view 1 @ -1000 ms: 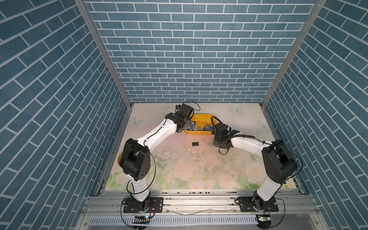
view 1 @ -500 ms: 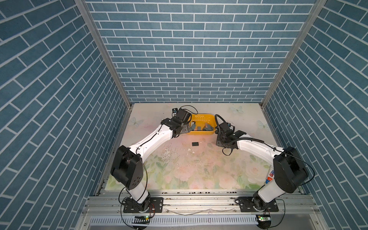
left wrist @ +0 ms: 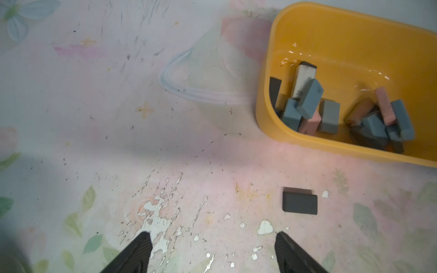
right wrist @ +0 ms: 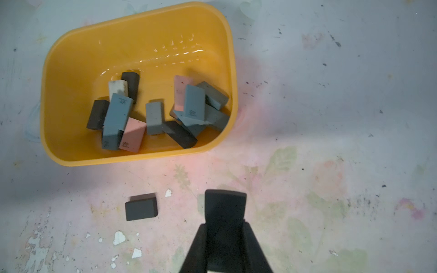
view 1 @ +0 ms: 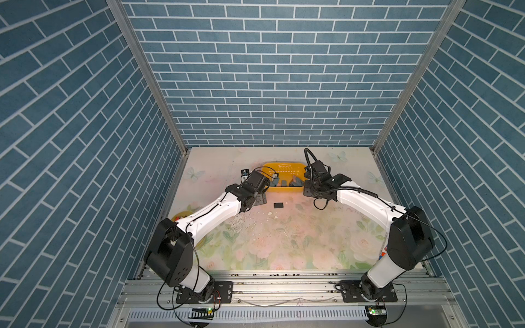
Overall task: Put the eraser in the storage box
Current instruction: Pick up the eraser from the center of the board, then place the eraser in the storage box.
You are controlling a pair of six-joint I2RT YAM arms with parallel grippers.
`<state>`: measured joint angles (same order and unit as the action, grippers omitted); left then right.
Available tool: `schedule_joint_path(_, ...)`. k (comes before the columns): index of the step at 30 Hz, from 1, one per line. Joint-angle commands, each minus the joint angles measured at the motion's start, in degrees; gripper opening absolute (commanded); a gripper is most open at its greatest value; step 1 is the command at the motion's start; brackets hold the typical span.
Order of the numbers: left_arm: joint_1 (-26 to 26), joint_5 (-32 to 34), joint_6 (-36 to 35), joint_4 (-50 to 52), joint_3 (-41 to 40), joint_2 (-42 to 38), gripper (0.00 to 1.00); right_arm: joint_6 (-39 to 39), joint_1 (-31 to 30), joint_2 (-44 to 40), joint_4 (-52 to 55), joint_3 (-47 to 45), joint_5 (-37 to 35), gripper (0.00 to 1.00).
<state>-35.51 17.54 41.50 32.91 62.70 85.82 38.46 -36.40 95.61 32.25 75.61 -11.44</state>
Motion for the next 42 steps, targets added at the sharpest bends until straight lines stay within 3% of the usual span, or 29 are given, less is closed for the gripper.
schedule_joint_path(1,-0.9,1.1,1.7,-1.8,-3.4,-2.4,0.86,-2.5,0.7,3.5,2.8,4.8,3.3,0.06)
schedule_joint_path(15,-4.5,1.1,4.7,-4.1,-12.2,-5.2,0.86,-6.8,4.5,24.8,10.9,30.4,11.7,0.06)
schedule_joint_path(25,-7.3,1.2,5.7,-4.6,-12.9,-2.5,0.86,-9.0,5.4,34.2,14.3,40.1,14.2,0.1)
schedule_joint_path(32,-8.6,0.8,6.1,-4.4,-10.6,1.5,0.86,-9.7,5.4,34.3,14.8,40.5,14.6,0.2)
schedule_joint_path(42,-9.8,1.7,8.0,-3.4,-6.5,5.4,0.86,-10.9,5.4,28.0,13.1,37.0,14.0,0.49)
